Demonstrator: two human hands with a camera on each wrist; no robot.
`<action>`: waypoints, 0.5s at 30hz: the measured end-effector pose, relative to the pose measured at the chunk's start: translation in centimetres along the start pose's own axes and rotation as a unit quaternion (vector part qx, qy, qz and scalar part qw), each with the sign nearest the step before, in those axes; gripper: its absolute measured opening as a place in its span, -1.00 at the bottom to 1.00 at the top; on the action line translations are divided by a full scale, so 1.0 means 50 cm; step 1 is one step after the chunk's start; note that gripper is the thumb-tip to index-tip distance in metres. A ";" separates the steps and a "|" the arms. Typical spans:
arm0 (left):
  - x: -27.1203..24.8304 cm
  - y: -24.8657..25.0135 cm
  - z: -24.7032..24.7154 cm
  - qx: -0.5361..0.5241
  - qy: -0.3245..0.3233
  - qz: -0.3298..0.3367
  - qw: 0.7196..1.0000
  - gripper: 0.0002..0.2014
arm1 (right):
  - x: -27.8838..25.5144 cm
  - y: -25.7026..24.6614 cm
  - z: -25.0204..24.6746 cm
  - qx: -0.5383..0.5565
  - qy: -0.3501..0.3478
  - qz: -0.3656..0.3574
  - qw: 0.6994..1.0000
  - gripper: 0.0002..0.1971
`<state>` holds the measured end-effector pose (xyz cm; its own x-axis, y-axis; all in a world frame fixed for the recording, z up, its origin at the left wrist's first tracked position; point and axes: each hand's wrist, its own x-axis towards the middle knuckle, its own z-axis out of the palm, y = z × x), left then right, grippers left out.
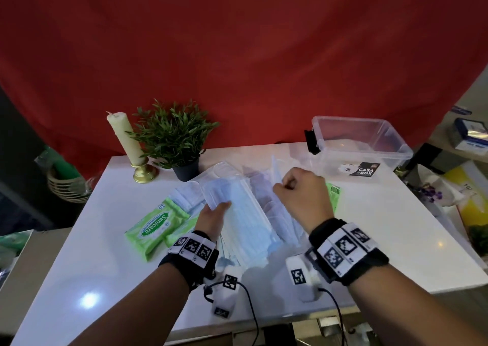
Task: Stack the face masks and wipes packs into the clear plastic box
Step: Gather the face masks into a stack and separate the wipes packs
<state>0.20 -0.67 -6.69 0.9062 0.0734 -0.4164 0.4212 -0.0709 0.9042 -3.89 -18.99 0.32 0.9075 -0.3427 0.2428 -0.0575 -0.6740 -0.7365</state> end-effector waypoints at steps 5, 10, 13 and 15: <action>-0.014 0.010 0.022 0.014 -0.012 0.050 0.999 -0.56 | -0.026 -0.004 0.088 -0.008 -0.094 0.008 0.996 -0.83; -0.023 0.020 0.032 -0.015 -0.041 0.009 0.999 -0.52 | -0.040 -0.002 0.135 0.119 -0.156 0.040 0.980 -0.73; -0.022 0.009 0.021 -0.001 -0.047 0.030 0.998 -0.94 | -0.037 0.007 0.131 0.156 -0.164 0.052 0.973 -0.79; -0.018 0.002 0.012 0.003 -0.036 0.030 0.999 -0.92 | -0.030 0.020 0.123 0.155 -0.137 0.066 0.976 -0.80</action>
<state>-0.56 -1.32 -6.30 0.9297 -0.0018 -0.3682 0.3670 -0.0781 0.9269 -2.78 -15.14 -4.66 0.9804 -0.1962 -0.0144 -0.0917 -0.3909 -0.9159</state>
